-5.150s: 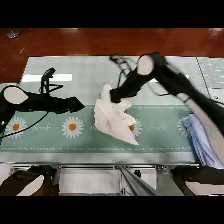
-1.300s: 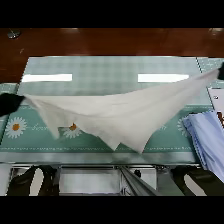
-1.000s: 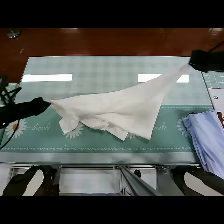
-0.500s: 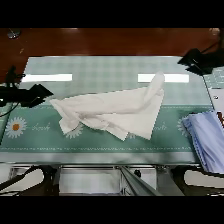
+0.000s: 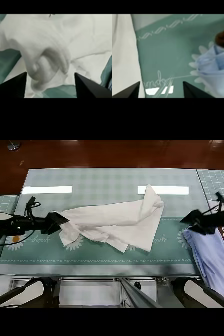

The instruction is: Fold the shirts.

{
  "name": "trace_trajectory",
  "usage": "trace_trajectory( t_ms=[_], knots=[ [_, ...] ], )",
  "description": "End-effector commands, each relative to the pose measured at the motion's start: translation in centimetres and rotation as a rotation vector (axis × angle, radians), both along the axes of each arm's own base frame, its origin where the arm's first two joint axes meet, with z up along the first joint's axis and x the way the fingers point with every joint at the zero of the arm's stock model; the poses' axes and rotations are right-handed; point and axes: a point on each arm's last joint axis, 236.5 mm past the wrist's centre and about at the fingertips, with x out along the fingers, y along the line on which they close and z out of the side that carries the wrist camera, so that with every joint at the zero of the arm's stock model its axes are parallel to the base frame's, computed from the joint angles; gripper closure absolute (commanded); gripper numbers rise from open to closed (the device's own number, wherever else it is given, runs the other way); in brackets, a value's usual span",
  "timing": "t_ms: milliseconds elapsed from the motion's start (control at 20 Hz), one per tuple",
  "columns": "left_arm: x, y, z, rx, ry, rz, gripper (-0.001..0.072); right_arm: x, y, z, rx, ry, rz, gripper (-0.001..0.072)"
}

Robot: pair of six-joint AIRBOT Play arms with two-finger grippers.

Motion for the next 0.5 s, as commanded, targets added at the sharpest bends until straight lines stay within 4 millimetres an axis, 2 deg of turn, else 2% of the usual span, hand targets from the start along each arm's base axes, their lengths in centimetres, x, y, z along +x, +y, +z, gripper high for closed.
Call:
trace_trajectory(
  t_ms=[0, 200, 450],
  knots=[
    [1.0, -1.2, -0.1, -0.019, -0.082, 0.024, 0.0684, -5.9, 4.3, -3.3, 0.111, 0.113, 0.024, 0.0093],
    [1.2, -1.9, 1.1, -0.049, -0.112, -0.016, 0.0684, -8.8, 9.2, -5.0, 0.142, 0.192, 0.180, 0.0093],
    [1.1, -1.9, 1.1, -0.051, -0.111, -0.018, 0.0684, -8.2, 13.1, -5.5, 0.131, 0.179, 0.257, 0.0093]
  ],
)
